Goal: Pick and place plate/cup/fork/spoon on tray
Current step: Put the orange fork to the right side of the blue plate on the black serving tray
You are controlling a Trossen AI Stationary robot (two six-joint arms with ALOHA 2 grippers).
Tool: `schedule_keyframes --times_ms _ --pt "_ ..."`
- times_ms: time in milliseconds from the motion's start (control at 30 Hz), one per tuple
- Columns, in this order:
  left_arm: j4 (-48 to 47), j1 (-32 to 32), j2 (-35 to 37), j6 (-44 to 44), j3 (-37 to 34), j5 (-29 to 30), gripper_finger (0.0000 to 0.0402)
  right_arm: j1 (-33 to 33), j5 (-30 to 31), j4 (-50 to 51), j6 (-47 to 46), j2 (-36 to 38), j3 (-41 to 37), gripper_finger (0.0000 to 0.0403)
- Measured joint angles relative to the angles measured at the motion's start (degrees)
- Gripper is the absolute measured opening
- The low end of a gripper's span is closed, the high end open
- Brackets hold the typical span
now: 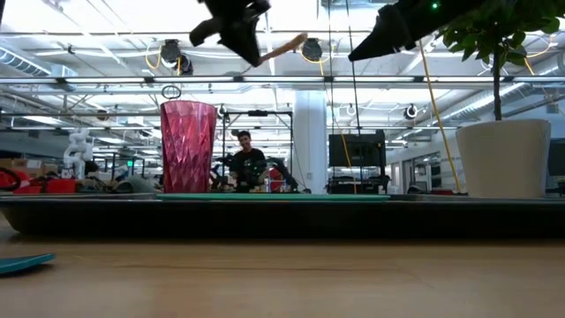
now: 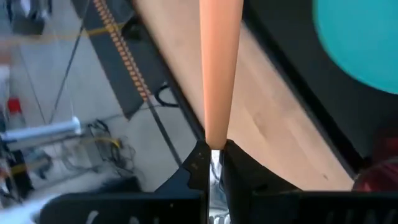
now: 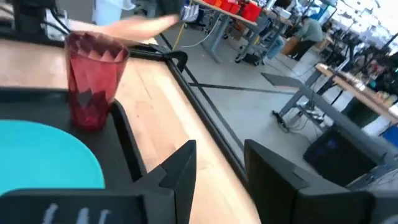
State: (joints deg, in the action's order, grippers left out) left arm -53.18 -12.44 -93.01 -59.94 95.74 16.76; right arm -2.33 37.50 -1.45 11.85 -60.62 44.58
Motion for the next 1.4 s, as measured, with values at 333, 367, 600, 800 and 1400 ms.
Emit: schedule_keyframes --times_ms 333,367,600,800,1400 --pt "-0.08 12.21 -6.42 -9.8 0.31 18.0 0.0019 0.59 -23.8 -0.67 -30.9 4.76 0.04 0.0125" --pt "0.08 12.82 -6.79 -11.18 0.32 19.87 0.0019 0.54 -25.16 0.24 -33.44 4.51 0.04 0.0125" --pt "5.28 15.31 -8.29 -16.62 0.33 23.84 0.0019 -0.59 -27.28 0.59 -41.56 -3.51 0.02 0.0126" --pt "8.44 16.89 -8.14 -19.83 0.36 24.02 0.0019 -0.57 -30.2 -10.78 -39.85 -8.91 0.0 0.0126" --pt "10.87 18.83 -8.18 -17.07 0.3 22.11 0.0019 2.16 -30.06 -16.02 -32.57 -13.23 0.04 0.011"
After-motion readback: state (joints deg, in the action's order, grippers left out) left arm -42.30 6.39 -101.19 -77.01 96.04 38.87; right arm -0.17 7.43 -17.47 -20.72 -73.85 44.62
